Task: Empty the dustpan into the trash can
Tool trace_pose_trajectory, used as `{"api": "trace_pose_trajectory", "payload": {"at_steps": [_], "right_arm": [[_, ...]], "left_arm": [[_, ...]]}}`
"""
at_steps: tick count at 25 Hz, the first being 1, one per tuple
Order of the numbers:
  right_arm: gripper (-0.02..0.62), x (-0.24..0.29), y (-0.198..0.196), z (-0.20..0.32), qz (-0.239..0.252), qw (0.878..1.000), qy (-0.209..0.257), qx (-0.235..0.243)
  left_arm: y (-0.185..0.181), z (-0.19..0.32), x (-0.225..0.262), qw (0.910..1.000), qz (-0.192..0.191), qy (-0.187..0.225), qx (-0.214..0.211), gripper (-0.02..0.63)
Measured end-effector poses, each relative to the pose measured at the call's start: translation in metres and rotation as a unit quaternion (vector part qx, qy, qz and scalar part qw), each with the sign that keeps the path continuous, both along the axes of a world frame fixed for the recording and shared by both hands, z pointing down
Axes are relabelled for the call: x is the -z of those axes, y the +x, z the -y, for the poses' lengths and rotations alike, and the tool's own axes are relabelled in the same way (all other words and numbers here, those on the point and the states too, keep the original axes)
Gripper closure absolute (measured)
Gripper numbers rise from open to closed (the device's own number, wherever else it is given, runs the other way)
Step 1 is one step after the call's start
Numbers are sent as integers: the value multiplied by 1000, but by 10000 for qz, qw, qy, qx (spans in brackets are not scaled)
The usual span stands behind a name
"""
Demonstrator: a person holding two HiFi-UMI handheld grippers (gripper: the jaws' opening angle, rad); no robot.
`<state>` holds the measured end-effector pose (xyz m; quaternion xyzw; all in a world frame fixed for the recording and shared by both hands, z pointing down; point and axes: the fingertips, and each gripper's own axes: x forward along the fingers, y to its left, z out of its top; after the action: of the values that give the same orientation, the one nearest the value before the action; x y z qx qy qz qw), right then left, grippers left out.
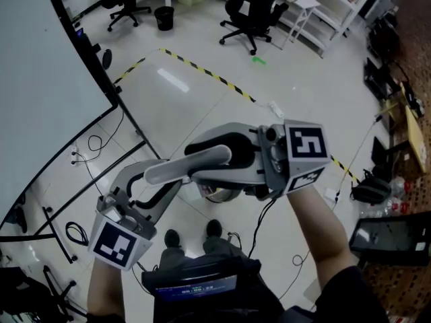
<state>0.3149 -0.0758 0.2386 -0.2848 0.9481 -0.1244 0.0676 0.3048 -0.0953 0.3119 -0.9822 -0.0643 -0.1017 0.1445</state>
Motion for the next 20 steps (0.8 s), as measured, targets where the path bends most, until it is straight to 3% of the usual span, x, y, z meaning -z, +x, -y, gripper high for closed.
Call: {"api": "trace_pose_trajectory", "payload": {"at_steps": [10, 20], "right_arm": [[453, 16, 32, -65, 350, 9986, 387, -111], [454, 4, 41, -73, 529, 9978, 332, -217]], "left_arm": [[31, -65, 15, 9990, 15, 440, -127, 485], [38, -66, 12, 9972, 71, 680, -295, 485]]}}
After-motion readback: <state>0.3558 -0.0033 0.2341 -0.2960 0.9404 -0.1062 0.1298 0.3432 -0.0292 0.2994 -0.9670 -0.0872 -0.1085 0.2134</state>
